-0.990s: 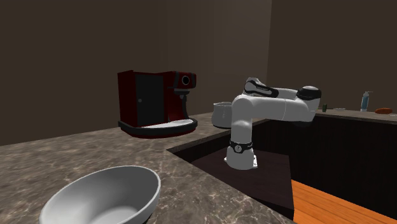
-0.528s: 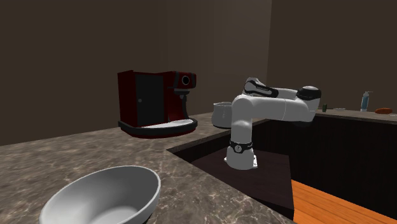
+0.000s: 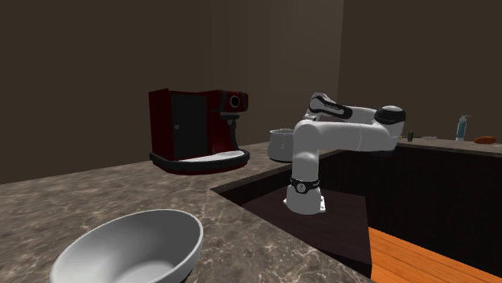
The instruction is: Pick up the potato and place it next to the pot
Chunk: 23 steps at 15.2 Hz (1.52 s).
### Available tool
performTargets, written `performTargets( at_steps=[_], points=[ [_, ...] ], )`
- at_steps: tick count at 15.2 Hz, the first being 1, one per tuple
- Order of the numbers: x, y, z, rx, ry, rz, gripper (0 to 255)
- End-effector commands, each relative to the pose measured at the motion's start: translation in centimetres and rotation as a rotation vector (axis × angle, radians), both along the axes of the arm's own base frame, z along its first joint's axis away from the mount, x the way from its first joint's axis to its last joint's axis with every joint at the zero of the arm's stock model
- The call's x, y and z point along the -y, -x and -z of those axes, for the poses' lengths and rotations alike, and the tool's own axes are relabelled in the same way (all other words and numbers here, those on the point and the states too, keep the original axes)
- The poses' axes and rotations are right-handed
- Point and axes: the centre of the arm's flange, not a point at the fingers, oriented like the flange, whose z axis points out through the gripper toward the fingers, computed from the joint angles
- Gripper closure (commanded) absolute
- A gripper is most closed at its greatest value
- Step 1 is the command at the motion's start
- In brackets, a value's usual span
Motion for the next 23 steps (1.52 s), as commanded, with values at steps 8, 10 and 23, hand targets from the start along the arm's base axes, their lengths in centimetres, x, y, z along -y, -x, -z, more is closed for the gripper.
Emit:
performTargets(
  at_steps=[8, 10, 23],
  points=[
    [0.0, 0.1, -4.7, 0.0, 0.0, 0.0, 255],
    [0.0, 0.1, -5.8, 0.0, 0.0, 0.0, 255],
    [0.0, 0.1, -12.6, 0.0, 0.0, 0.0, 255]
  ],
)
